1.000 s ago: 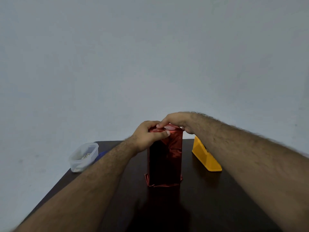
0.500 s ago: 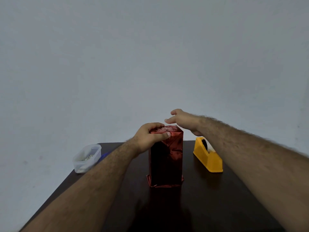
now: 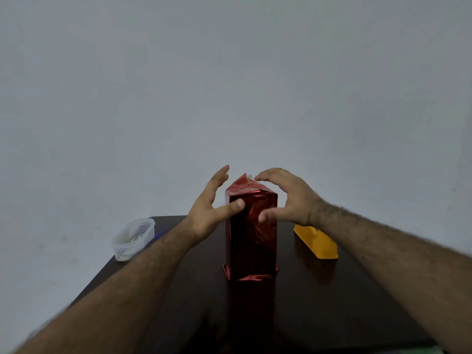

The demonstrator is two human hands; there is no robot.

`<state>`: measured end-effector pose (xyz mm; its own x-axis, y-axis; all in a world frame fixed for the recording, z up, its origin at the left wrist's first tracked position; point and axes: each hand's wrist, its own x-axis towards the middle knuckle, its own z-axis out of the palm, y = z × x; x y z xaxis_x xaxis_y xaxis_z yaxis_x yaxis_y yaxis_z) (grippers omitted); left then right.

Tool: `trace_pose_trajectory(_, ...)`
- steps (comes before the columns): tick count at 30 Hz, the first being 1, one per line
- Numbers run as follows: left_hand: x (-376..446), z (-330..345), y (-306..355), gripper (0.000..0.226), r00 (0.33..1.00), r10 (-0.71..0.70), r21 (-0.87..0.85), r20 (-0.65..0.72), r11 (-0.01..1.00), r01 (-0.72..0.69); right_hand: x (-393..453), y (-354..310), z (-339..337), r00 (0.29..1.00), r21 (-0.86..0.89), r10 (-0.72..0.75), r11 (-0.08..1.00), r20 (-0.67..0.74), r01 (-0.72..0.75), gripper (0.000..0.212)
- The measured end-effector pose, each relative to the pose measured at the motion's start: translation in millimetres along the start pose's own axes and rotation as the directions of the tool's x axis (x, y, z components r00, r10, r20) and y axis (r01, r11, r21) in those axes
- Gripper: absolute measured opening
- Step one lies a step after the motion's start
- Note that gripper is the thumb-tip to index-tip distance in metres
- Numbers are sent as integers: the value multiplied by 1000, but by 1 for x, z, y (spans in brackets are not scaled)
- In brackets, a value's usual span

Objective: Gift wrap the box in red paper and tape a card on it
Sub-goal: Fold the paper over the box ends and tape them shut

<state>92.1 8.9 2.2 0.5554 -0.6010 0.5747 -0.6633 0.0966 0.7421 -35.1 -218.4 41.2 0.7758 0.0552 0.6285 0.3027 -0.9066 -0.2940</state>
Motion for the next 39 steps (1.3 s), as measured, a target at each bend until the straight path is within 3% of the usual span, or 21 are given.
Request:
trace_pose_trajectory(2, -3, -2, -8, 70, 993, 37, 98, -110, 995, -26, 0, 6, 6, 997, -48, -67, 997, -23, 66, 71)
trace_pose_trajectory(4, -2, 0, -12, 40, 975, 91, 118, -201, 991, -68, 5, 9, 14, 986, -6, -96, 995, -137, 96, 35)
trace_pose_trajectory(6, 0, 2, -7, 24, 971, 90, 74, -221, 994, -76, 10, 7, 18, 981, 110, -29, 993, -194, 52, 13)
trace_pose_trajectory(8, 3, 2, 0, 15, 977, 45, 14, -208, 999, -43, 13, 2, 18, 990, 221, 51, 975, -134, -21, 7)
trace_pose_trajectory(9, 5, 1, 4, 12, 982, 27, -8, -189, 1000, -29, 13, -3, 16, 993, 276, 71, 960, -99, -41, 6)
trace_pose_trajectory(11, 7, 1, 8, 9, 989, -7, -44, -146, 999, 0, 16, -13, 13, 986, 427, 131, 901, -100, -76, 24)
trace_pose_trajectory(13, 12, 0, 9, 8, 992, -32, -70, -123, 997, 23, 21, -16, 8, 933, 586, 346, 777, -97, -228, 44)
trace_pose_trajectory(15, 15, -2, 6, 7, 993, -50, -112, -108, 993, 37, 27, -13, 4, 811, 692, 580, 553, 80, -464, 61)
trace_pose_trajectory(17, 16, 1, 4, 9, 993, -83, -215, -90, 975, 62, 26, -8, 3, 710, 732, 645, 334, 282, -594, 60)
trace_pose_trajectory(18, 16, 3, 4, 13, 991, -109, -285, -76, 955, 83, 24, -6, 4, 696, 717, 636, 309, 332, -625, 53)
trace_pose_trajectory(20, 18, 6, -1, 20, 985, -161, -369, -63, 921, 127, 22, -2, 11, 704, 663, 631, 379, 325, -645, 33)
trace_pose_trajectory(22, 20, 8, -6, 18, 978, -158, -300, -133, 947, 112, 20, -3, 19, 695, 618, 675, 441, 249, -650, 21)
trace_pose_trajectory(24, 20, 13, -11, 20, 941, -113, -57, -320, 993, 99, 20, -6, 21, 664, 629, 723, 429, 191, -649, 31)
trace_pose_trajectory(26, 13, 24, -8, 26, 862, -75, 35, -502, 994, 107, 21, -8, 23, 664, 661, 727, 413, 175, -626, 36)
trace_pose_trajectory(27, 6, 30, -3, 29, 860, -60, 5, -507, 997, 73, 21, -10, 23, 662, 673, 732, 408, 163, -617, 35)
trace_pose_trajectory(29, -8, 42, 4, 55, 930, -40, -79, -367, 997, 11, 22, -14, 25, 659, 707, 740, 395, 133, -587, 36)
trace_pose_trajectory(32, -20, 53, 8, 120, 981, -74, -6, -179, 997, 74, 23, -25, 26, 694, 798, 706, 332, 144, -503, 44)
trace_pose_trajectory(34, -17, 53, 6, 139, 976, -112, 6, -186, 993, 116, 21, -35, 21, 729, 806, 659, 321, 188, -498, 53)
trace_pose_trajectory(35, -14, 51, 4, 140, 972, -132, -17, -192, 991, 131, 21, -40, 17, 751, 782, 630, 360, 197, -508, 58)
trace_pose_trajectory(37, -8, 45, 0, 132, 968, -171, -87, -184, 984, 157, 18, -49, 10, 818, 687, 559, 542, 134, -483, 67)
trace_pose_trajectory(39, -5, 37, -2, 127, 968, -214, -193, -127, 963, 188, 16, -47, 5, 891, 510, 451, 779, -54, -364, 68)
